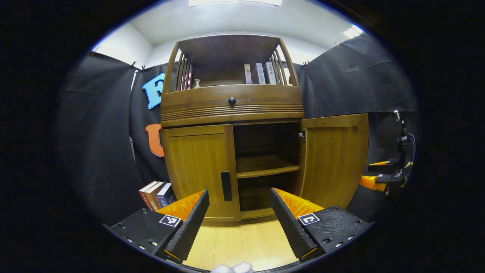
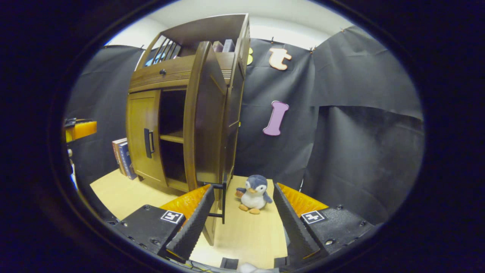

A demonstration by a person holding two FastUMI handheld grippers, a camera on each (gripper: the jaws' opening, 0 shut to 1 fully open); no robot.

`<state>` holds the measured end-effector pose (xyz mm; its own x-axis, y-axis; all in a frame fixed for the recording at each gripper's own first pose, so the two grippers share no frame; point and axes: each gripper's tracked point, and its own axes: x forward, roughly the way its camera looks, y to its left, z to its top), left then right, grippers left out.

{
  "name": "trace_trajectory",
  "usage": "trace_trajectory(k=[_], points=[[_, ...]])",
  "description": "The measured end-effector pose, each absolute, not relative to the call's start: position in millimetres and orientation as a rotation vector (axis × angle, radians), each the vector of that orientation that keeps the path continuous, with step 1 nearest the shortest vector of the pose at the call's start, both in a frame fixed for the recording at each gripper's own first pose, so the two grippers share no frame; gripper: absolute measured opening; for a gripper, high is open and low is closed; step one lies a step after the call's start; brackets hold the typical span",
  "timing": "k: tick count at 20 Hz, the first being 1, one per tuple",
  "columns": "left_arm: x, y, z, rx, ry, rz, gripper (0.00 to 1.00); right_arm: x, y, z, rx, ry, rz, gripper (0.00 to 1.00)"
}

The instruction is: Open the right door of the double-door shoe cabinet with the right hand, and open the left door with the left hand.

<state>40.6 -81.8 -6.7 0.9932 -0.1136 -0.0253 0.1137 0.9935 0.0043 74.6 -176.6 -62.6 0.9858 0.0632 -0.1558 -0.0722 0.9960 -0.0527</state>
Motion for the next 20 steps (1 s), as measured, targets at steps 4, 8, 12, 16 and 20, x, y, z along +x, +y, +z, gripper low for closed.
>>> trace_trajectory(k=[4,8,12,16,20], points=[[43.2,-67.3,-7.6,0.016,0.017,-0.127,0.95,53.0,-164.3,-44.8,-0.004,0.125,-0.015,0.99],[47.9,-52.2,-13.2,0.018,0.023,-0.140,0.96,38.7,-123.4,-34.6,0.024,0.100,-0.021,0.98],[52.6,-33.5,-22.8,0.022,0.032,-0.131,0.96,44.3,-71.5,-44.1,0.030,0.101,-0.030,0.98],[56.3,-12.6,-40.2,0.015,0.057,-0.105,0.96,51.3,-21.6,-65.3,0.095,0.138,-0.001,0.98],[75.2,-0.2,-62.6,0.002,0.091,-0.098,0.96,55.8,-1.8,-64.4,0.084,0.150,0.028,0.98]])
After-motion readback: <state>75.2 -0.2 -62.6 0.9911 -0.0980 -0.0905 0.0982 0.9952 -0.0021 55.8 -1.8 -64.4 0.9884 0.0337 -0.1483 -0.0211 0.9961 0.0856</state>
